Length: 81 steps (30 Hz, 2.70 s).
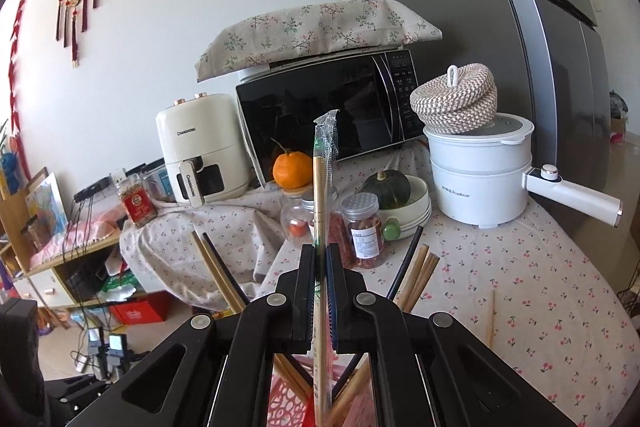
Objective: Organize utensils
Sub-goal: 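Lower the wrapped chopsticks into the pink basket and open the right gripper, then close the right gripper on the white plastic spoon while the left gripper approaches the wooden chopstick, then close the left gripper on the loose wooden chopstick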
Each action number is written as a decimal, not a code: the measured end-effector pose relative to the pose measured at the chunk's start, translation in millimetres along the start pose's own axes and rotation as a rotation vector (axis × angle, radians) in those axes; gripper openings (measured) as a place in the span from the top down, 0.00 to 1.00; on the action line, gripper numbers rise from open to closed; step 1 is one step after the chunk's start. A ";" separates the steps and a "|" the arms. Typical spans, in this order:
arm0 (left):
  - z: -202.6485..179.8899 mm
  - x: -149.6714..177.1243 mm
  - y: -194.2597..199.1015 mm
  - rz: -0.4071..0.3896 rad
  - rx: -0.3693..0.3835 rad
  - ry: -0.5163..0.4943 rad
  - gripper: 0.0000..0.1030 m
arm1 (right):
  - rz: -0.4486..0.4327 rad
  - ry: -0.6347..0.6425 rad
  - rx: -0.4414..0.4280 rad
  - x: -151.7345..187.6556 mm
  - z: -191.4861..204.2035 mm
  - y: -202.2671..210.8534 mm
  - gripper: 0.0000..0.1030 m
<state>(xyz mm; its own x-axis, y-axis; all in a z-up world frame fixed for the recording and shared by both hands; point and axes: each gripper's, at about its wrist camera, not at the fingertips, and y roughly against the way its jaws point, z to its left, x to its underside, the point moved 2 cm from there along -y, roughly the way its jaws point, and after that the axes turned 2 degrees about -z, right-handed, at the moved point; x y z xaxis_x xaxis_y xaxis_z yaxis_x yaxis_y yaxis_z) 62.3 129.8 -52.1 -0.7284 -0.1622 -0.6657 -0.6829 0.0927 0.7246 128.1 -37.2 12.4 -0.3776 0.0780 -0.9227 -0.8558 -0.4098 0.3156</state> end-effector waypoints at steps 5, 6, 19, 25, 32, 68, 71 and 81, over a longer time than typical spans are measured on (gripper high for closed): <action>-4.0 1.2 -4.5 0.019 -0.003 -0.005 0.16 | 0.051 0.024 -0.044 9.6 1.1 2.2 0.90; -5.3 1.8 -5.2 0.023 -0.005 -0.005 0.15 | 0.054 0.018 -0.056 9.0 -0.4 5.5 0.89; -33.0 9.1 -9.3 0.022 0.014 -0.064 0.01 | 0.097 -0.079 -0.011 -7.8 -72.5 46.8 0.33; -40.2 13.5 -17.0 0.041 -0.004 -0.073 0.01 | 0.244 -0.078 0.054 17.5 -112.6 31.6 0.22; -38.8 17.1 -24.0 0.078 -0.005 -0.055 0.01 | 0.437 -0.038 0.035 62.4 -130.4 1.3 0.21; -42.6 22.1 -20.0 0.103 0.056 -0.057 0.01 | 0.643 0.195 -0.001 128.1 -105.9 -87.0 0.94; -50.9 21.7 -14.0 0.086 0.068 -0.081 0.01 | 0.635 0.168 -0.017 121.7 -110.1 -81.3 0.94; -108.6 29.0 0.4 0.072 0.165 -0.214 0.01 | 0.620 0.078 0.029 89.0 -142.1 -34.2 0.94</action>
<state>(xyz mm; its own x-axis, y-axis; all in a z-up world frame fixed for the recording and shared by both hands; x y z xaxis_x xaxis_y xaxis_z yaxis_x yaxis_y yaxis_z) 46.9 18.4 -51.8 -0.7584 0.0598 -0.6490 -0.6162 0.2585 0.7439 174.0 -145.4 -112.0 -0.7813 -0.2335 -0.5788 -0.4953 -0.3321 0.8027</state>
